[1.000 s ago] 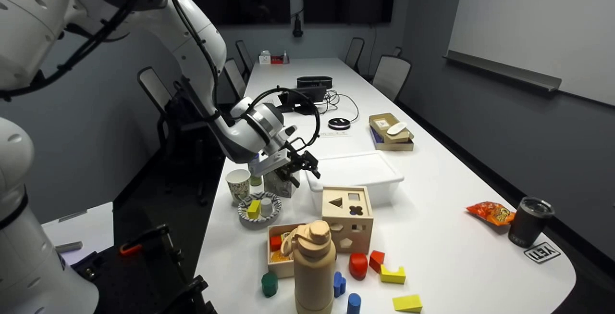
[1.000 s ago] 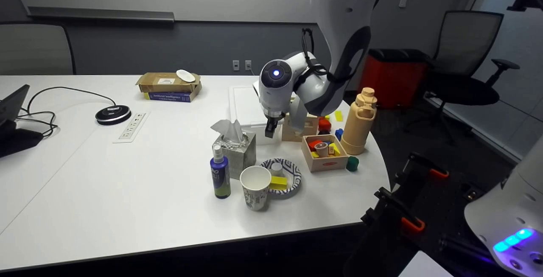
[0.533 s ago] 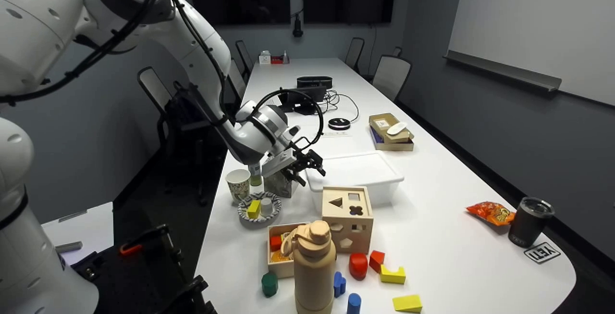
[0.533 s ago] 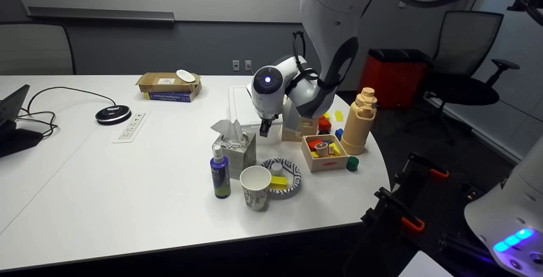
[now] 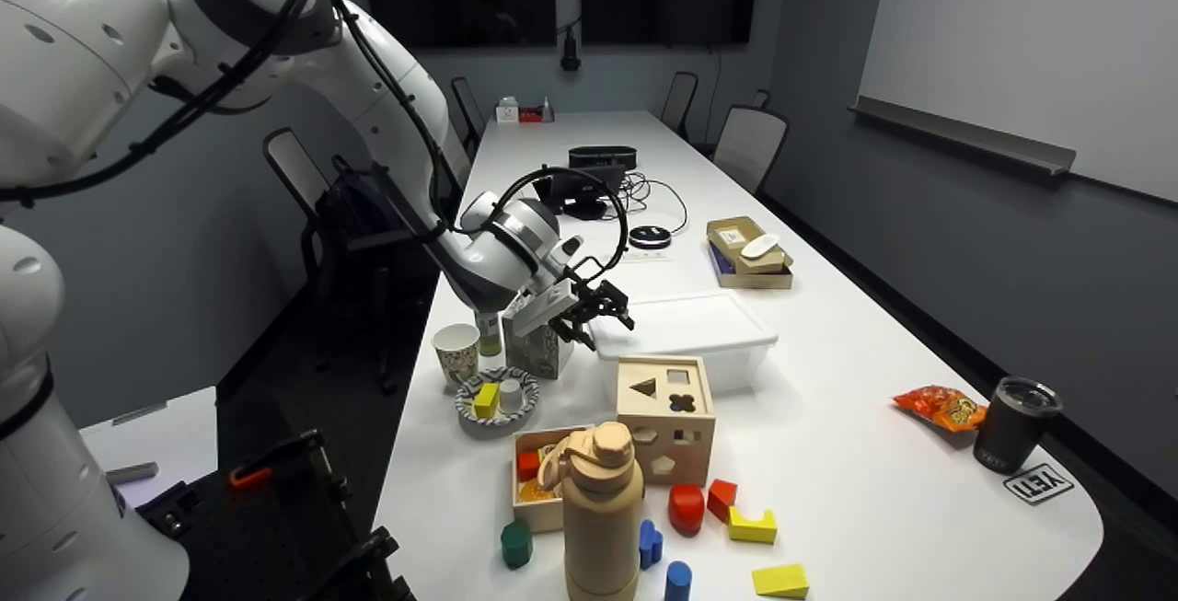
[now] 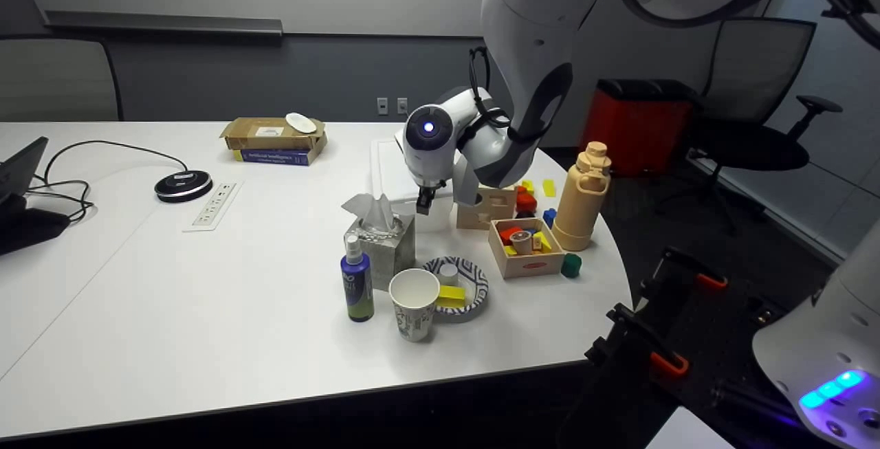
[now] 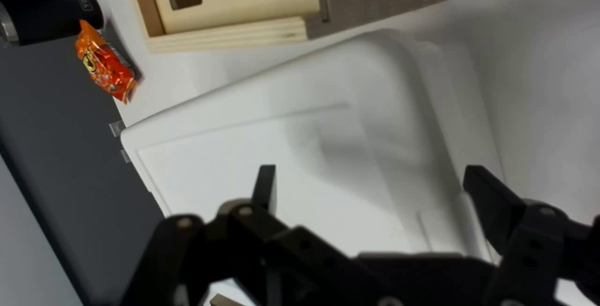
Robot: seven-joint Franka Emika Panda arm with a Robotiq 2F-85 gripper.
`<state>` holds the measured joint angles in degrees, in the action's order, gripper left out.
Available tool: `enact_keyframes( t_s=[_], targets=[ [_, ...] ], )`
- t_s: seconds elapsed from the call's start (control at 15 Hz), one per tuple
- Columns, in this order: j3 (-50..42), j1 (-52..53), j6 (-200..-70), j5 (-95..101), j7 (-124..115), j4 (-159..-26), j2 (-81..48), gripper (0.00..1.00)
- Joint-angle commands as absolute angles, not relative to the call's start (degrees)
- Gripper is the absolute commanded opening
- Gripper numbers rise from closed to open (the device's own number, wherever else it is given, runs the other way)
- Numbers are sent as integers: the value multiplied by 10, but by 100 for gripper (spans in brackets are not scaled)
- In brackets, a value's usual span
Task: Take lid off the bowl
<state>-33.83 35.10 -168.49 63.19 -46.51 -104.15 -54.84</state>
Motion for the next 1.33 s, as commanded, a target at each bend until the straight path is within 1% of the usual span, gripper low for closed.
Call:
enact_keyframes(
  t_s=[0.0, 1.27],
  targets=[
    [-343, 350, -1675, 629, -459, -1038, -536, 100],
    [-359, 343, -1677, 626, -458, -1014, -533, 100]
  ],
)
